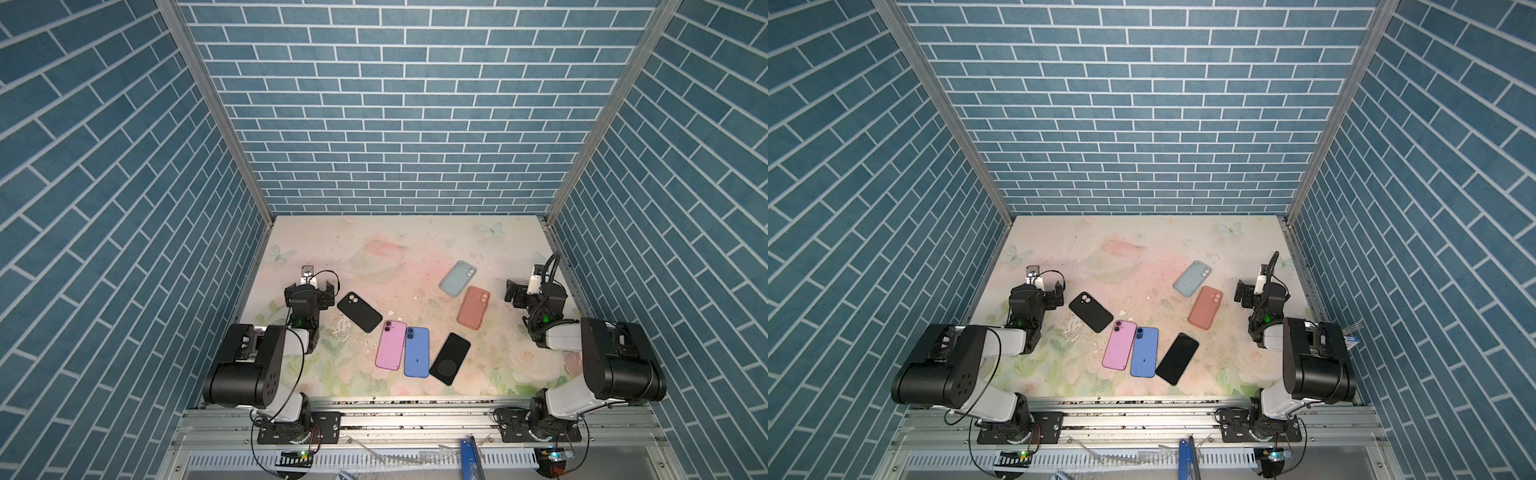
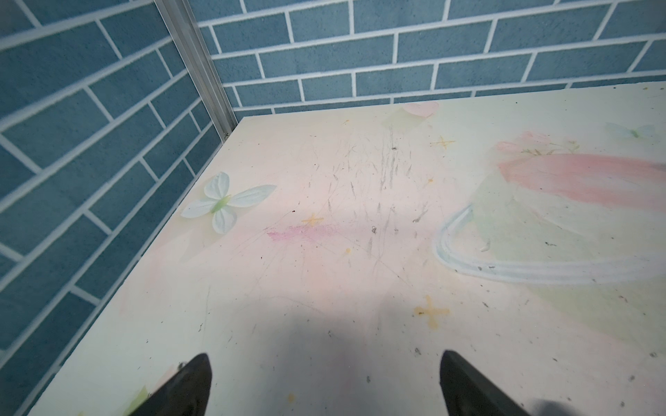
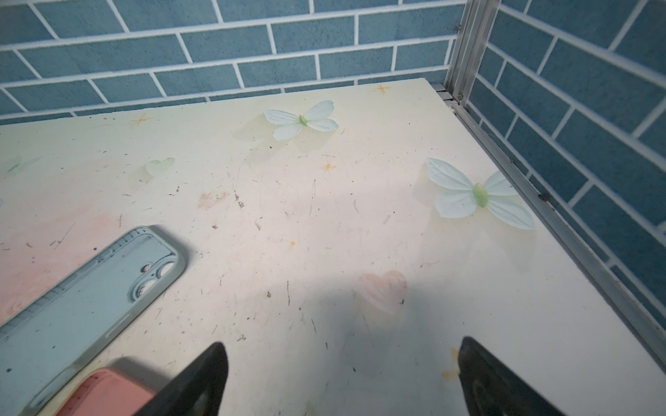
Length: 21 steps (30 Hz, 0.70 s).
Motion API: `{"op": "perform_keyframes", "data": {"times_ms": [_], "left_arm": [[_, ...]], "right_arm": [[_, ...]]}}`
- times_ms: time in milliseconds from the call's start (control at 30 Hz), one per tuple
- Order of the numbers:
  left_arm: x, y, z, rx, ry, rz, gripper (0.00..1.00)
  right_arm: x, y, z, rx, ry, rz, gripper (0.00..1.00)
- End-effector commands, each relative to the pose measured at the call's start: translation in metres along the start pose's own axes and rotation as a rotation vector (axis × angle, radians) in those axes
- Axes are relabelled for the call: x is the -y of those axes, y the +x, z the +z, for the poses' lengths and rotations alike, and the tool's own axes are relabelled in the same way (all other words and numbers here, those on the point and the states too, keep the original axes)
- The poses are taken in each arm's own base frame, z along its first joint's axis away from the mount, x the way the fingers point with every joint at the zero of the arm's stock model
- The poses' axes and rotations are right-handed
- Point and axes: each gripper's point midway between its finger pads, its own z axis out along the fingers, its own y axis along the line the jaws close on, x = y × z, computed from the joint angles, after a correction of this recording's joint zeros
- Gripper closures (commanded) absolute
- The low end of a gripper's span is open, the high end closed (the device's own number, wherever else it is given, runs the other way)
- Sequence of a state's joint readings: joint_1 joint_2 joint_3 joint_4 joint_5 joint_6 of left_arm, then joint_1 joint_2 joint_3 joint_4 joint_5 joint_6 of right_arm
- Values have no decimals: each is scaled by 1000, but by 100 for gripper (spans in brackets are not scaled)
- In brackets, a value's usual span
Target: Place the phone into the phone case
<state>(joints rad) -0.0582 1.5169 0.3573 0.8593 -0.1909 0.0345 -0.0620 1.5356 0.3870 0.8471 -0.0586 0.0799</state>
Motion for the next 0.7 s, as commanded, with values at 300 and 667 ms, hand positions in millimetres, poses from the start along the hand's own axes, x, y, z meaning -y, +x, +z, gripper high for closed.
{"op": "perform_keyframes", "data": {"times_ms": [300,667], "left_arm": [[-15,-52,-21,-25,-123,0,0],[127,-81,-156,-5,299,-51,0]], "right_arm": [[25,-45,-31,46,275,-22,1],[-59,-80,-96,-105,-127,432,1]]}}
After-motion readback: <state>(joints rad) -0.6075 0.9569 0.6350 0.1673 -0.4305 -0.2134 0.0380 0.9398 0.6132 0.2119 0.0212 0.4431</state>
